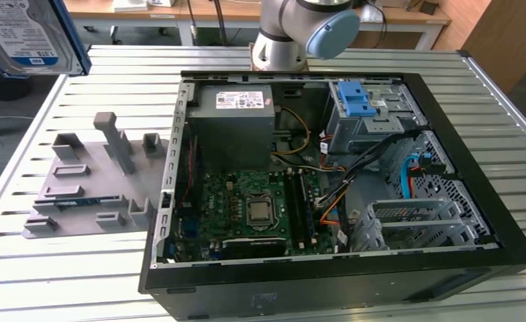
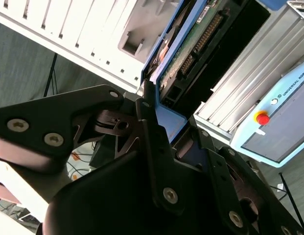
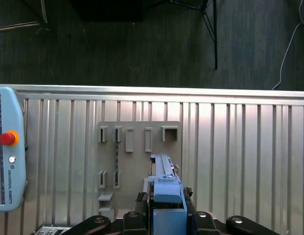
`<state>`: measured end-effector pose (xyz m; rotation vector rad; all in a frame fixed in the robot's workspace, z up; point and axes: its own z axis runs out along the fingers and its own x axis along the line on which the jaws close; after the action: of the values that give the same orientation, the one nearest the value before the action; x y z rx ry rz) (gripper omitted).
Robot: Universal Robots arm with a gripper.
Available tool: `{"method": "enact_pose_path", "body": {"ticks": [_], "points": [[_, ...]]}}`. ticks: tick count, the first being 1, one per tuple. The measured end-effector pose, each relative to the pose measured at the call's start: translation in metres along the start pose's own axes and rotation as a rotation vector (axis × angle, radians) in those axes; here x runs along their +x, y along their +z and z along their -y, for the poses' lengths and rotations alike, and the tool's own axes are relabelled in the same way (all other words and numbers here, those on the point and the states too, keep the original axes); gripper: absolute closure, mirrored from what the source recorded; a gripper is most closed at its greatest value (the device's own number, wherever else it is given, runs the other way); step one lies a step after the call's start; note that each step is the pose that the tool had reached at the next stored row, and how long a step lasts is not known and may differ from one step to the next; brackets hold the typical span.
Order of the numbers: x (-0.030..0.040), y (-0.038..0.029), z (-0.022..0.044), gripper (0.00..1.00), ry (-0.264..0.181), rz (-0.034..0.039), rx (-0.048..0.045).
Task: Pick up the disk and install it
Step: 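Pick up the disk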
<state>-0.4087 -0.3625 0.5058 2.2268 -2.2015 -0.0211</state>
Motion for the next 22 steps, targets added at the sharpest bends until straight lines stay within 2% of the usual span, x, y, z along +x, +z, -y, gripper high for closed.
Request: {"method": "enact_pose_path", "body": {"ticks": [13, 22], "points": [[0.0033, -0.0006, 0.0285, 0.64, 0.000, 0.0000, -0.0045], [0.0050, -0.0008, 0.0449, 0.64, 0.000, 0.0000, -0.0064]]}}
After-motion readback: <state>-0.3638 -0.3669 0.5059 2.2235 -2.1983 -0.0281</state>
